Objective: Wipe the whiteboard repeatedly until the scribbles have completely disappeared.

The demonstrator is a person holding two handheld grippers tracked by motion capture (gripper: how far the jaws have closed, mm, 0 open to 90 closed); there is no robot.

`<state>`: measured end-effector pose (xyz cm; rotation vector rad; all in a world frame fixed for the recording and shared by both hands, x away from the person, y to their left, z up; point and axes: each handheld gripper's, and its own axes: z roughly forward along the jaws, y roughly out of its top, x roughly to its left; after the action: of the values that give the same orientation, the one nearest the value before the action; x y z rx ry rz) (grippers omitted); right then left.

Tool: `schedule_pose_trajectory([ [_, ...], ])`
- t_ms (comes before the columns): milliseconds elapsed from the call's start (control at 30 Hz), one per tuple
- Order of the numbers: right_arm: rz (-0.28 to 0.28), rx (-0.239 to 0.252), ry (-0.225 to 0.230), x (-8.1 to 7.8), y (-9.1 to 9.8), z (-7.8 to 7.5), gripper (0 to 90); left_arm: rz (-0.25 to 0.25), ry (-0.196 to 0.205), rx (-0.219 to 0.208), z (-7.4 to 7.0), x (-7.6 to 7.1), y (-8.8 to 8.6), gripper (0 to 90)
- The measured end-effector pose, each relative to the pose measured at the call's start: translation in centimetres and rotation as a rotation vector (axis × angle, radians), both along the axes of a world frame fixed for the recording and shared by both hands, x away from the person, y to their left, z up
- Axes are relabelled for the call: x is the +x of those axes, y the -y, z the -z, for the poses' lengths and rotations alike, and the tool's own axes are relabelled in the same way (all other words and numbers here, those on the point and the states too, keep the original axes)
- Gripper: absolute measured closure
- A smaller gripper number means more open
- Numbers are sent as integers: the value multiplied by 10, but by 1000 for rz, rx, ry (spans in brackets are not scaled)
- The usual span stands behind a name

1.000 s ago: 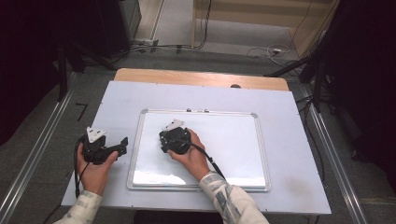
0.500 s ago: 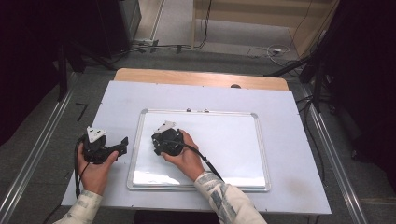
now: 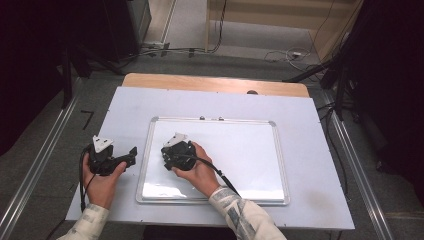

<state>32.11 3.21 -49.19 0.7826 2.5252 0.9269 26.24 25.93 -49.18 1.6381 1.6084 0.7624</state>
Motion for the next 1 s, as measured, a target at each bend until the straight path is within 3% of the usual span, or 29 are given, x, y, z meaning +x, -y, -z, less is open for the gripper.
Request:
schedule_pose_trajectory([
  [33,9,7,-16,2,1,0,386,-1,3,-3,0,0,0,113],
  [200,36,8,1,8,4,0,386,-8,0,-5,0,-1,-3,113],
  [500,-44,-5,-5,-17,3,1,386,0,-5,-2,0,0,0,113],
  [633,-45,3,-12,-17,5,1,386,-1,-3,-3,0,0,0,113],
  [733,-6,16,-16,-11,8,1,386,-3,-2,-5,0,-1,-2,113],
  [1000,-49,6,-7,-27,6,2,387,-4,-3,-5,1,1,0,113],
])
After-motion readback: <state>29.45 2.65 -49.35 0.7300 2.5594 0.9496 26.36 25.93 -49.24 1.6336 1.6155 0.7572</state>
